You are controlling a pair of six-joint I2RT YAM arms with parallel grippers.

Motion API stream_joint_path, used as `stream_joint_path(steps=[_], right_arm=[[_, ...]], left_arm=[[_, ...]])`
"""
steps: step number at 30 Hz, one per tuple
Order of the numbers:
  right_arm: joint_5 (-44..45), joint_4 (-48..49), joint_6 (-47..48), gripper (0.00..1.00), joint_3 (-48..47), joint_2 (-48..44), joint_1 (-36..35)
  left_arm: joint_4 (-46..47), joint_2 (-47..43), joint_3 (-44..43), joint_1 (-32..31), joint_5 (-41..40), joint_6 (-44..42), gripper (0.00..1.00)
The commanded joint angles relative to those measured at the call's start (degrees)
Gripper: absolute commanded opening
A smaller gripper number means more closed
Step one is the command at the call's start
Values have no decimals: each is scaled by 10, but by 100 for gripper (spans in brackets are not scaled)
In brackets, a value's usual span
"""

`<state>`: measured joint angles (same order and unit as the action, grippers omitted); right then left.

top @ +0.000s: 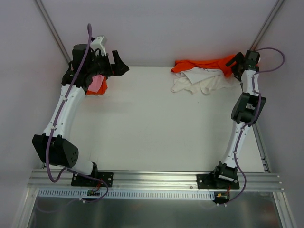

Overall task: Fold and stack the t-shirts
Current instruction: Grab crumpled tshirt from the corner of the board with the right arm

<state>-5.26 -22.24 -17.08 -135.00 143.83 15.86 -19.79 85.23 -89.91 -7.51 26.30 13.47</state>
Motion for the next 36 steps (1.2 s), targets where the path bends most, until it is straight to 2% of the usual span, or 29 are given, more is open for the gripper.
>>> stream_joint_path(steps=[1, 4, 5, 7, 9, 10, 11, 14, 21, 25, 36], right_arm=[[-10, 26, -23, 94, 5, 13, 3], [-12, 28, -27, 91, 5, 20, 3], [-13, 29, -27, 85, 5, 22, 3], [-15, 32, -29, 81, 5, 25, 3], [-18, 33, -31, 70, 5, 29, 5], [-19, 34, -35, 62, 6, 29, 6], [-22, 40, -37, 36, 10, 30, 7], [-22, 44, -46, 1, 10, 33, 9], [-32, 41, -39, 1, 11, 23, 9], [-41, 41, -23, 0, 40, -15, 8], [-104, -10, 39, 0, 74, -196, -16]], left_arm=[[-13, 10, -38, -8, -7, -6, 99], [-20, 13, -49, -11, -11, -8, 99], [-21, 14, -52, -12, -12, -8, 99], [-25, 16, -55, -15, -13, -7, 99], [-26, 15, -56, -18, -17, -7, 99], [-28, 15, -57, -19, -19, -6, 99], [-28, 15, -57, -22, -20, -7, 99], [-29, 14, -58, -26, -25, -6, 99], [-29, 13, -58, -34, -28, -4, 99], [-19, 11, -48, -37, -25, -1, 99], [58, -19, 37, -39, 3, 16, 99]])
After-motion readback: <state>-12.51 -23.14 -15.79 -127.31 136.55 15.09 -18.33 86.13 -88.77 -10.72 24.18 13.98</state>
